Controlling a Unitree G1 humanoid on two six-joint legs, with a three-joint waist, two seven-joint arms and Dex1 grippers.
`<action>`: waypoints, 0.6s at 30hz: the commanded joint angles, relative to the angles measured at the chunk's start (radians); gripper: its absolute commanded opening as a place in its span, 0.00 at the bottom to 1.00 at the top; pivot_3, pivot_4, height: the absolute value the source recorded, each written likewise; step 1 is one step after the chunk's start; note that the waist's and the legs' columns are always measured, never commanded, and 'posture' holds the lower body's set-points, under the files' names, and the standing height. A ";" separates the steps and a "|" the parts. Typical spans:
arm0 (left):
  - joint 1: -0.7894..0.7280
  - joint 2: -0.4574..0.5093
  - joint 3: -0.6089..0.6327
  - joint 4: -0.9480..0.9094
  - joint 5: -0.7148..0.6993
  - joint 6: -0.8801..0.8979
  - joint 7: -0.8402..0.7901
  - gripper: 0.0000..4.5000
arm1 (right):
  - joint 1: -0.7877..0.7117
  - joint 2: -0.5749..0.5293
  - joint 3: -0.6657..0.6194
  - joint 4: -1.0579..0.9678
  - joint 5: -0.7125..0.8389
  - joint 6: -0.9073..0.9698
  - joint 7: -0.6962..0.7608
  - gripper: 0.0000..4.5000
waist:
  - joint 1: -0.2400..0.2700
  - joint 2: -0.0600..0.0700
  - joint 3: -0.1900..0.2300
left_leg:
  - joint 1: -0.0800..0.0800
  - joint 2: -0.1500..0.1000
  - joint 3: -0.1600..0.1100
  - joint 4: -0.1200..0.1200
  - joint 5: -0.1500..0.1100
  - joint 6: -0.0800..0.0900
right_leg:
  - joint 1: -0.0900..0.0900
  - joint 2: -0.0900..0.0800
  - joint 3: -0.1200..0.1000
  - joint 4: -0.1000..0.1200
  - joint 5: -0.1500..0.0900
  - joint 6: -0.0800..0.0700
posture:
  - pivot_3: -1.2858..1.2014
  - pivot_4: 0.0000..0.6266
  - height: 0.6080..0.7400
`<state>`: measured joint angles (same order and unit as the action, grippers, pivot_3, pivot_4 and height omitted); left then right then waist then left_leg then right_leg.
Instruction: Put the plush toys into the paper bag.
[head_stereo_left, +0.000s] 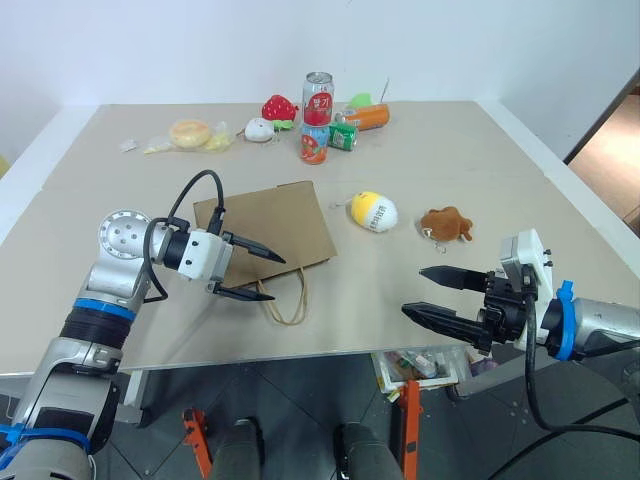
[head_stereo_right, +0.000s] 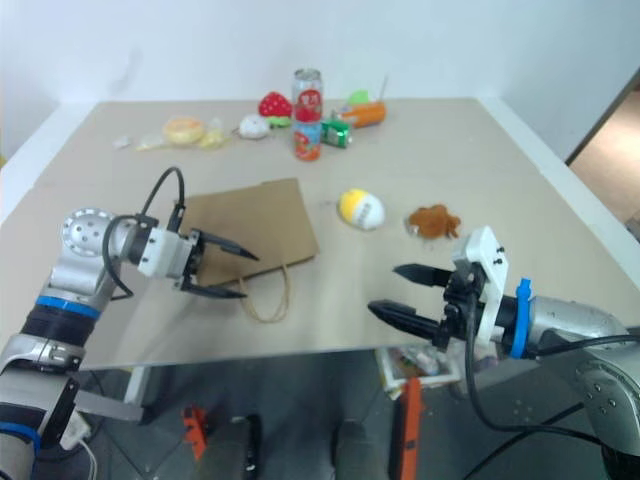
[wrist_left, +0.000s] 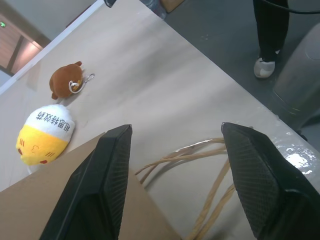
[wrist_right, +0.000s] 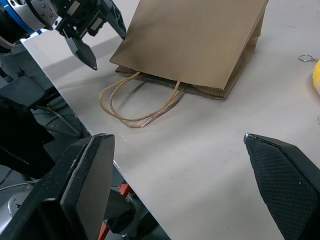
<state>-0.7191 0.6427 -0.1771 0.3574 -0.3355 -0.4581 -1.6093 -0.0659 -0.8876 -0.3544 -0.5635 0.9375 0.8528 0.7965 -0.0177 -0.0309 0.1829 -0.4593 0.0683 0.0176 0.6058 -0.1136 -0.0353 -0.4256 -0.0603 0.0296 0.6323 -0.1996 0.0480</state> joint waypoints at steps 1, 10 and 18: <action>-0.003 0.023 -0.025 0.003 -0.006 -0.048 -0.005 0.66 | 0.000 -0.001 -0.030 -0.022 0.016 -0.011 -0.010 1.00 | 0.000 0.000 0.000 | 0.000 0.000 0.000 0.000 0.000 0.000 | 0.000 0.000 0.000 0.000 0.000 0.000 | 0.52 0.24 1.00; -0.037 -0.007 -0.085 0.127 0.049 -0.166 -0.005 0.66 | 0.022 -0.001 -0.040 -0.040 0.031 -0.010 -0.031 1.00 | 0.000 0.000 0.000 | 0.000 0.000 0.000 0.000 0.000 0.000 | 0.000 0.000 0.000 0.000 0.000 0.000 | 0.52 0.24 1.00; -0.075 -0.056 -0.103 0.224 0.094 -0.232 -0.005 0.66 | 0.039 -0.004 -0.054 -0.052 0.046 -0.010 -0.047 1.00 | 0.000 0.000 0.000 | 0.000 0.000 0.000 0.000 0.000 0.000 | 0.000 0.000 0.000 0.000 0.000 0.000 | 0.52 0.24 1.00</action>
<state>-0.7540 0.6051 -0.2823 0.5561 -0.2548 -0.6607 -1.6093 -0.0277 -0.8875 -0.3622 -0.5769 0.9604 0.8530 0.7571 -0.0174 -0.0309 0.1829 -0.4595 0.0683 0.0175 0.6060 -0.1136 -0.0353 -0.4255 -0.0603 0.0296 0.6322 -0.1996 0.0480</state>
